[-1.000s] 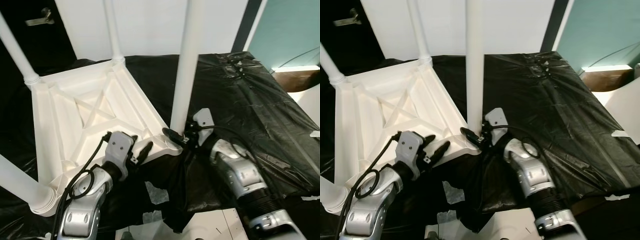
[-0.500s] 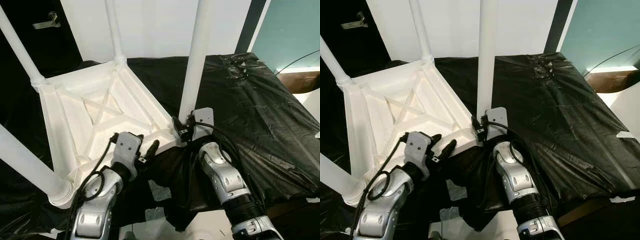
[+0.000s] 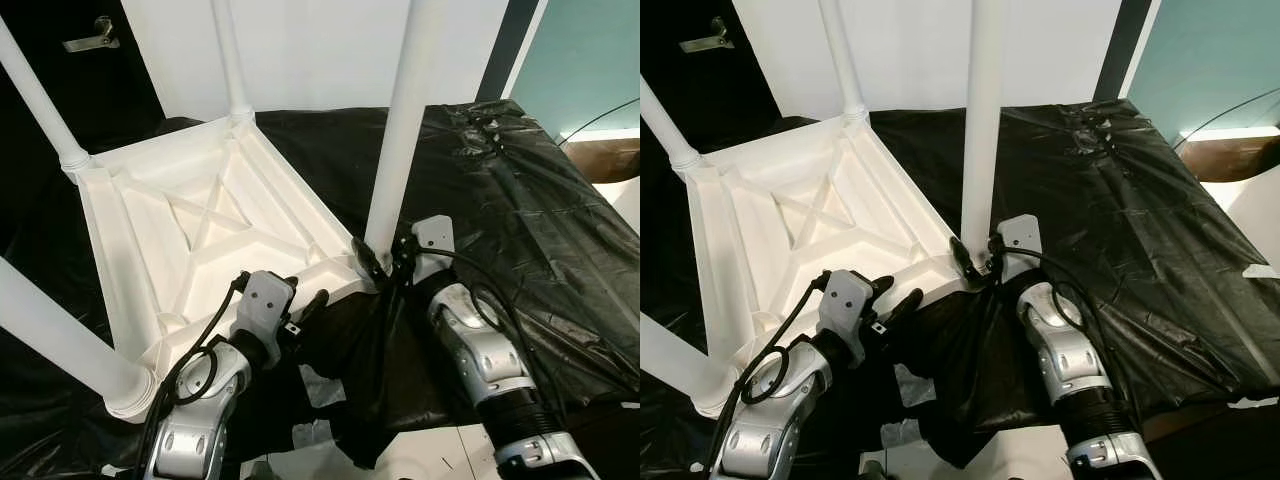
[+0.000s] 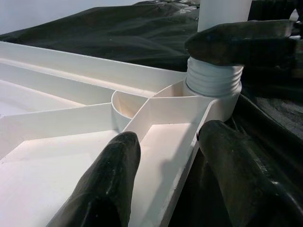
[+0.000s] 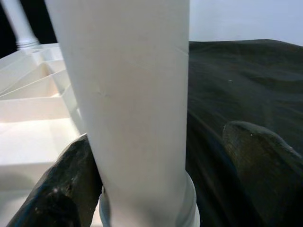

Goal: Building children table

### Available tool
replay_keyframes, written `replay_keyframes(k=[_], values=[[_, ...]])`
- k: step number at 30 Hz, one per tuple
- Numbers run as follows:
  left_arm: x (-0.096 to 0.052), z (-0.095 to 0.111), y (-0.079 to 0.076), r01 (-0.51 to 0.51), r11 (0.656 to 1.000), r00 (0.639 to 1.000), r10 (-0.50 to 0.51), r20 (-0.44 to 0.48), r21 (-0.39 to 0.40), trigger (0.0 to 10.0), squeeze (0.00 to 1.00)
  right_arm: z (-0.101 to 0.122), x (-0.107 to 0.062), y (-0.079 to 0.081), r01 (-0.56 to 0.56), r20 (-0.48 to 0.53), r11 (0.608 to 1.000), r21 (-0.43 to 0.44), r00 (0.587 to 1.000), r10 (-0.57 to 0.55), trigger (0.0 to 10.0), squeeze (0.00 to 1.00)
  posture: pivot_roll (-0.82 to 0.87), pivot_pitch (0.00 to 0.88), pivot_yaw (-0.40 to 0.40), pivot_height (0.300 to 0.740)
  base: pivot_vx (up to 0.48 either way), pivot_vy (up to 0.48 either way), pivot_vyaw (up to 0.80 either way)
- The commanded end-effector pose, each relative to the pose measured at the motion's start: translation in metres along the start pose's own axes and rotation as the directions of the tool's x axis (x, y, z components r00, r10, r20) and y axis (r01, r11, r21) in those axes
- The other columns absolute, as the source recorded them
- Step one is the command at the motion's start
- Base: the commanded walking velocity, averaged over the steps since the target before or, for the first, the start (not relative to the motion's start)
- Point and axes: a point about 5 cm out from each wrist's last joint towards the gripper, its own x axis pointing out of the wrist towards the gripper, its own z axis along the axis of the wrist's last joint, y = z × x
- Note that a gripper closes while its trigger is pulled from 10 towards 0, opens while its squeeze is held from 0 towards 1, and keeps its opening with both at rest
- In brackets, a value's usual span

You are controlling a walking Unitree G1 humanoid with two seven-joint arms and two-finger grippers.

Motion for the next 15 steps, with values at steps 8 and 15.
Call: replay_keyframes(k=[8, 15], values=[[-0.003, 0.000, -0.007, -0.014, 1.000, 1.000, 0.014, 0.000, 0.012, 10.0, 0.00, -0.006, 0.007, -0.022, -0.245, -0.065, 0.969, -0.040, 0.968, 0.242, 10.0, 0.00, 0.11, 0.046, 0.003, 0.740, 0.000, 0.000, 0.00], [0.000, 0.001, -0.007, -0.002, 1.000, 1.000, 0.002, 0.000, 0.026, 10.0, 0.00, -0.005, 0.024, -0.017, -0.417, -0.124, 0.907, -0.056, 0.904, 0.408, 10.0, 0.00, 0.11, 0.031, 0.009, 0.740, 0.000, 0.000, 0.00]])
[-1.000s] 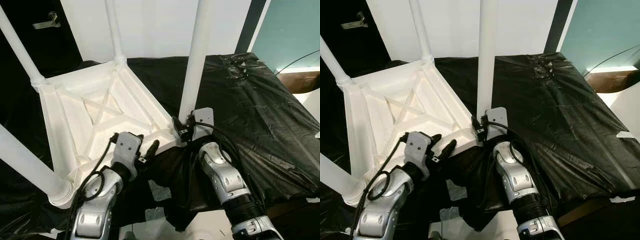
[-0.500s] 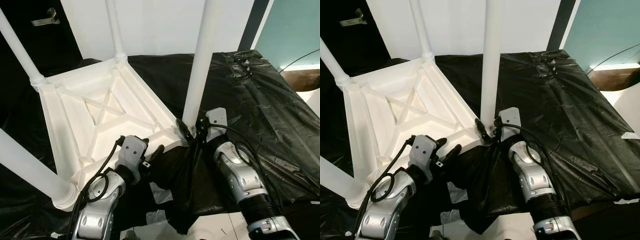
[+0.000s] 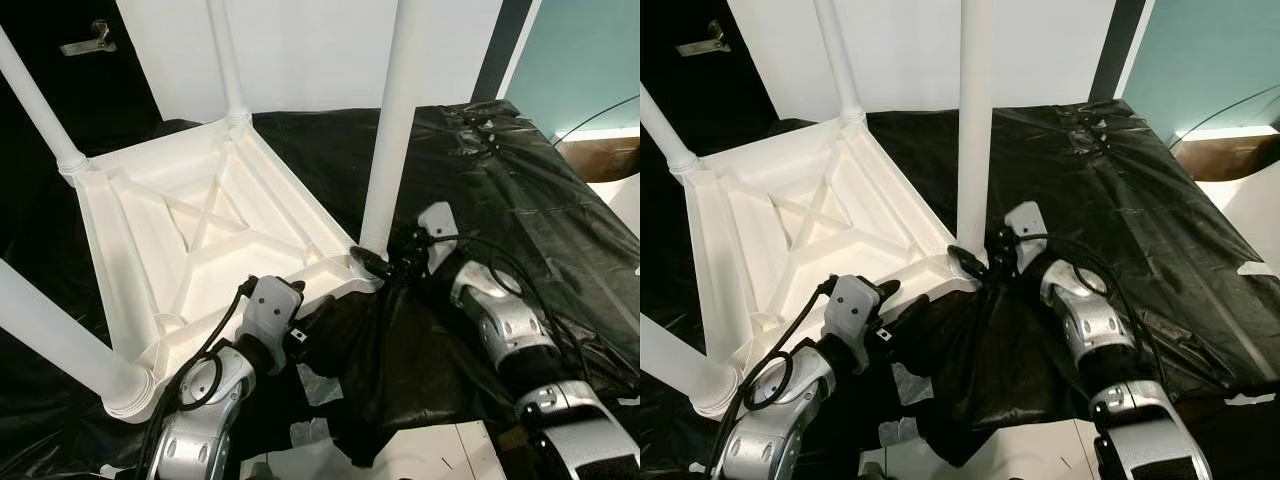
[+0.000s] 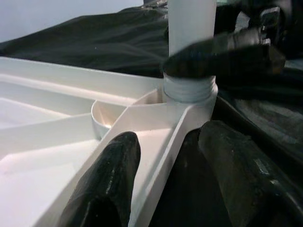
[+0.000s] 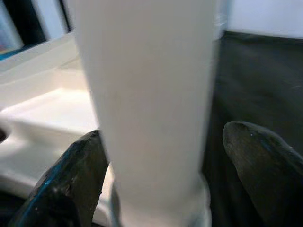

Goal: Building children table

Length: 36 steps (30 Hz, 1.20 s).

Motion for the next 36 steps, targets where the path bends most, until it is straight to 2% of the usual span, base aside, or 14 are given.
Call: replay_keyframes(k=[1, 2, 3, 4, 5, 6, 7, 9, 14, 23, 26, 29, 32, 36], values=[[0.001, -0.002, 0.002, -0.036, 0.999, 0.999, 0.036, -0.010, 0.007, 10.0, 0.00, -0.002, 0.005, 0.002, -0.072, -0.041, 0.997, -0.028, 0.997, 0.071, 10.0, 0.00, 0.12, 0.024, 0.009, 0.740, 0.000, 0.000, 0.00], [0.001, -0.001, 0.003, -0.037, 0.999, 0.999, 0.037, -0.010, 0.008, 10.0, 0.00, -0.002, 0.007, 0.001, -0.098, -0.050, 0.995, -0.033, 0.994, 0.097, 9.1, 0.00, 0.12, 0.024, 0.009, 0.740, 0.000, 0.000, 0.00], [0.001, -0.001, 0.003, -0.039, 0.999, 0.999, 0.039, -0.010, 0.010, 10.0, 0.00, -0.001, 0.009, 0.001, -0.120, -0.061, 0.992, -0.046, 0.991, 0.117, 4.3, 0.00, 0.13, 0.014, 0.002, 0.740, 0.000, 0.000, 0.00], [0.001, -0.001, 0.003, -0.039, 0.999, 0.999, 0.039, -0.010, 0.010, 10.0, 0.00, -0.001, 0.009, 0.001, -0.120, -0.061, 0.992, -0.046, 0.991, 0.117, 4.3, 0.00, 0.13, 0.014, 0.002, 0.740, 0.000, 0.000, 0.00], [0.001, -0.001, 0.003, -0.040, 0.999, 0.999, 0.040, -0.011, 0.011, 10.0, 0.00, -0.001, 0.011, 0.000, -0.137, -0.067, 0.989, -0.055, 0.989, 0.134, 2.3, 0.00, 0.13, 0.014, 0.002, 0.740, 0.000, 0.000, 0.00], [0.001, -0.001, 0.003, -0.040, 0.999, 0.999, 0.040, -0.011, 0.011, 10.0, 0.00, -0.001, 0.011, 0.000, -0.137, -0.067, 0.989, -0.055, 0.989, 0.134, 2.3, 0.00, 0.13, 0.014, 0.002, 0.740, 0.000, 0.000, 0.00], [0.000, -0.001, 0.003, -0.041, 0.999, 0.999, 0.041, -0.012, 0.013, 10.0, 0.00, -0.001, 0.012, -0.001, -0.146, -0.070, 0.987, -0.061, 0.987, 0.142, 0.6, 0.00, 0.14, 0.010, -0.003, 0.740, 0.000, 0.000, 0.00], [0.000, -0.001, 0.002, -0.044, 0.999, 0.999, 0.045, -0.013, 0.013, 10.0, 0.00, -0.001, 0.012, -0.003, -0.151, -0.073, 0.986, -0.064, 0.987, 0.147, 0.0, 0.00, 0.14, 0.010, -0.008, 0.740, 0.000, 0.000, 0.00], [-0.001, -0.001, 0.000, -0.051, 0.999, 0.999, 0.051, -0.015, 0.007, 10.0, 0.00, -0.002, 0.009, -0.007, -0.141, -0.080, 0.989, -0.053, 0.987, 0.136, 0.0, 0.00, 0.15, 0.010, -0.015, 0.740, 0.000, 0.000, 0.00], [-0.004, -0.003, -0.004, -0.052, 0.999, 0.998, 0.052, -0.025, 0.000, 10.0, 0.00, -0.015, 0.003, -0.008, 0.010, -0.119, 0.999, -0.050, 0.993, -0.016, 0.0, 0.00, 0.14, 0.034, -0.025, 0.740, 0.000, 0.000, 0.00], [-0.005, -0.004, -0.006, -0.048, 0.999, 0.998, 0.048, -0.030, -0.005, 10.0, 0.00, -0.021, 0.003, -0.001, 0.109, -0.111, 0.994, -0.026, 0.988, -0.111, 0.0, 0.00, 0.14, 0.041, -0.021, 0.740, 0.000, 0.000, 0.00], [-0.005, -0.004, -0.006, -0.048, 0.999, 0.998, 0.048, -0.030, -0.005, 10.0, 0.00, -0.021, 0.003, -0.001, 0.109, -0.111, 0.994, -0.026, 0.988, -0.111, 0.0, 0.00, 0.14, 0.041, -0.021, 0.740, 0.000, 0.000, 0.00], [-0.005, -0.004, -0.008, -0.034, 0.999, 0.999, 0.034, -0.029, -0.008, 10.0, 0.00, -0.028, 0.011, 0.017, 0.267, -0.100, 0.963, 0.043, 0.960, -0.262, 0.0, 0.00, 0.12, 0.052, -0.012, 0.740, 0.000, 0.000, 0.00], [-0.002, -0.004, -0.007, -0.026, 1.000, 0.999, 0.026, -0.028, -0.004, 10.0, 0.00, -0.031, 0.021, 0.038, 0.493, -0.108, 0.856, 0.157, 0.870, -0.481, 0.0, 0.00, 0.11, 0.052, -0.012, 0.740, 0.000, 0.000, 0.00]])
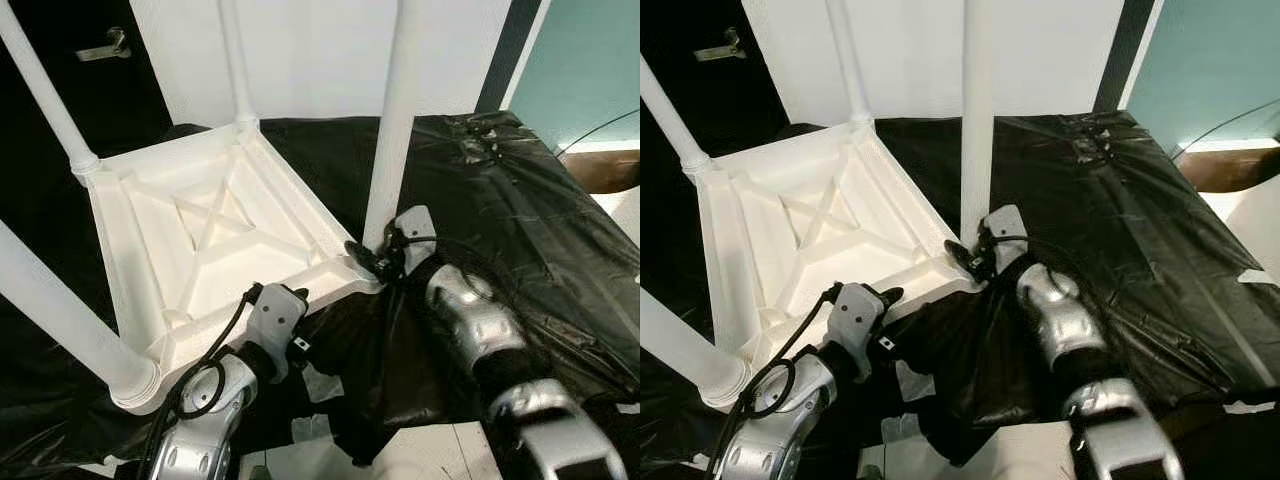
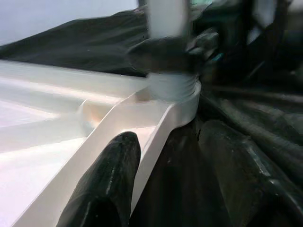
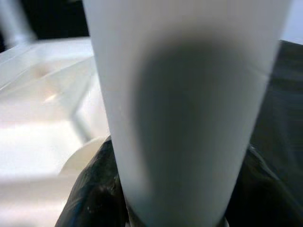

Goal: Building children table

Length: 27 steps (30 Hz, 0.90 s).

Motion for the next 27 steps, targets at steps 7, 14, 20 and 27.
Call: replay_keyframes(k=[7, 14, 20, 27], values=[[0.003, -0.001, 0.004, -0.048, 0.999, 0.999, 0.048, -0.013, 0.003, 10.0, 0.00, -0.021, -0.006, 0.009, 0.134, -0.098, 0.987, 0.093, 0.987, -0.125, 0.0, 0.00, 0.11, 0.046, -0.012, 0.740, 0.000, 0.000, 0.00], [0.003, 0.000, 0.006, -0.055, 0.998, 0.998, 0.055, -0.011, 0.006, 10.0, 0.00, -0.010, -0.009, 0.017, 0.099, -0.064, 0.991, 0.086, 0.994, -0.094, 10.0, 0.00, 0.11, 0.044, -0.013, 0.740, 0.000, 0.000, 0.00], [0.002, 0.001, 0.007, -0.064, 0.998, 0.998, 0.065, -0.010, 0.010, 10.0, 0.00, 0.001, -0.014, 0.003, 0.026, 0.008, 0.998, 0.063, 1.000, -0.026, 10.0, 1.00, 0.12, 0.043, -0.019, 0.740, 0.000, 0.000, 0.00], [0.002, 0.000, 0.009, -0.072, 0.997, 0.997, 0.072, -0.013, 0.014, 10.0, 0.00, 0.005, -0.024, -0.019, -0.071, 0.025, 0.997, 0.036, 0.997, 0.070, 10.0, 1.00, 0.12, 0.043, -0.019, 0.740, 0.000, 0.000, 0.00]])
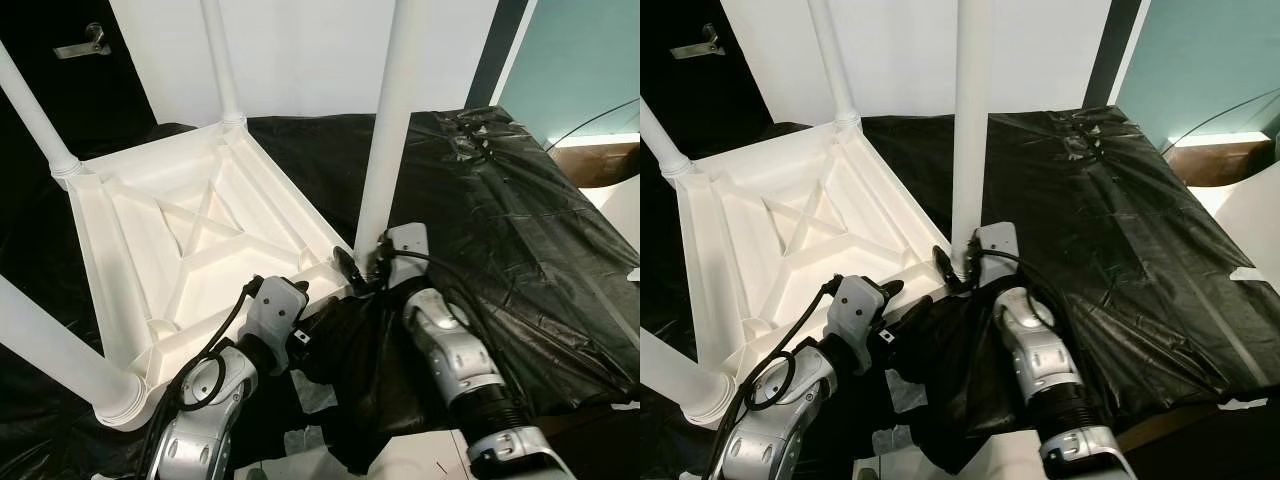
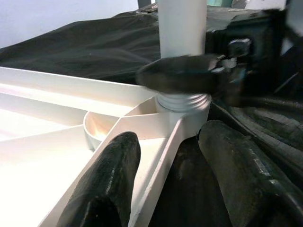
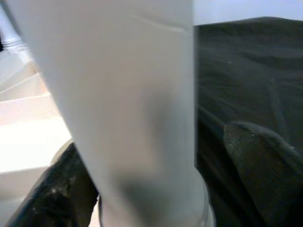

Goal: Building children table

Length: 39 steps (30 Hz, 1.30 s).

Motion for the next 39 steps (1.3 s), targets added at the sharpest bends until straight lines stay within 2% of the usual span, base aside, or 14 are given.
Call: replay_keyframes(k=[1, 2, 3, 4, 6, 9, 10, 12, 19, 23, 24, 28, 31, 39], values=[[-0.001, -0.004, 0.005, -0.068, 0.998, 0.997, 0.068, -0.024, 0.000, 10.0, 0.00, 0.001, -0.005, -0.007, -0.041, 0.012, 0.999, 0.006, 0.999, 0.041, 10.0, 1.00, 0.12, 0.043, -0.019, 0.740, 0.000, 0.000, 0.00], [-0.001, -0.004, 0.006, -0.068, 0.998, 0.997, 0.068, -0.024, 0.001, 10.0, 0.00, 0.003, -0.009, -0.014, -0.093, 0.013, 0.996, -0.017, 0.996, 0.093, 10.0, 0.69, 0.12, 0.043, -0.019, 0.740, 0.000, 0.000, 0.00], [-0.001, -0.004, 0.006, -0.068, 0.998, 0.997, 0.068, -0.024, 0.001, 10.0, 0.00, 0.003, -0.009, -0.014, -0.093, 0.013, 0.996, -0.017, 0.996, 0.093, 10.0, 0.69, 0.12, 0.043, -0.019, 0.740, 0.000, 0.000, 0.00], [0.000, -0.004, 0.006, -0.064, 0.998, 0.998, 0.064, -0.022, -0.001, 10.0, 0.00, 0.009, -0.011, -0.023, -0.211, 0.001, 0.976, -0.059, 0.977, 0.211, 10.0, 0.00, 0.11, 0.044, -0.013, 0.740, 0.000, 0.000, 0.00], [0.000, -0.004, 0.006, -0.064, 0.998, 0.998, 0.064, -0.022, -0.001, 10.0, 0.00, 0.009, -0.011, -0.023, -0.211, 0.001, 0.976, -0.059, 0.977, 0.211, 10.0, 0.00, 0.11, 0.044, -0.013, 0.740, 0.000, 0.000, 0.00], [0.001, -0.003, 0.005, -0.055, 0.999, 0.998, 0.055, -0.020, 0.000, 10.0, 0.00, 0.014, -0.009, -0.024, -0.302, -0.008, 0.950, -0.078, 0.953, 0.302, 10.0, 0.00, 0.10, 0.046, -0.009, 0.740, 0.000, 0.000, 0.00], [0.001, -0.003, 0.005, -0.055, 0.999, 0.998, 0.055, -0.020, 0.000, 10.0, 0.00, 0.014, -0.009, -0.024, -0.302, -0.008, 0.950, -0.078, 0.953, 0.302, 10.0, 0.00, 0.10, 0.046, -0.009, 0.740, 0.000, 0.000, 0.00], [0.003, -0.003, 0.005, -0.048, 0.999, 0.999, 0.048, -0.019, 0.004, 10.0, 0.00, 0.018, 0.004, -0.020, -0.412, -0.043, 0.905, -0.105, 0.911, 0.409, 10.0, 0.00, 0.10, 0.041, -0.005, 0.740, 0.000, 0.000, 0.00], [0.003, -0.001, 0.007, -0.052, 0.999, 0.999, 0.052, -0.017, 0.007, 10.0, 0.00, 0.018, 0.020, -0.017, -0.505, -0.108, 0.850, -0.149, 0.863, 0.494, 10.0, 0.00, 0.11, 0.038, -0.007, 0.740, 0.000, 0.000, 0.00], [0.003, -0.001, 0.007, -0.053, 0.999, 0.998, 0.054, -0.017, 0.008, 10.0, 0.00, 0.017, 0.021, -0.016, -0.519, -0.117, 0.841, -0.156, 0.855, 0.506, 10.0, 0.00, 0.12, 0.037, -0.009, 0.740, 0.000, 0.000, 0.00], [0.002, -0.001, 0.006, -0.054, 0.999, 0.998, 0.054, -0.017, 0.006, 10.0, 0.00, 0.015, 0.022, -0.016, -0.539, -0.135, 0.828, -0.156, 0.842, 0.523, 0.0, 0.00, 0.13, 0.041, -0.012, 0.740, 0.000, 0.000, 0.00], [0.000, -0.001, 0.003, -0.057, 0.998, 0.998, 0.057, -0.017, 0.001, 10.0, 0.00, 0.011, 0.020, -0.018, -0.558, -0.160, 0.816, -0.150, 0.829, 0.536, 0.0, 0.00, 0.13, 0.046, -0.018, 0.740, 0.000, 0.000, 0.00], [0.000, -0.001, 0.003, -0.058, 0.998, 0.998, 0.058, -0.018, -0.001, 10.0, 0.00, 0.010, 0.019, -0.020, -0.550, -0.163, 0.823, -0.142, 0.833, 0.529, 0.0, 0.00, 0.14, 0.047, -0.019, 0.740, 0.000, 0.000, 0.00], [-0.001, -0.002, 0.000, -0.055, 0.998, 0.998, 0.054, -0.021, -0.010, 10.0, 0.00, -0.001, 0.016, -0.026, -0.443, -0.186, 0.887, -0.134, 0.890, 0.416, 0.0, 0.00, 0.13, 0.049, -0.027, 0.740, 0.000, 0.000, 0.00]])
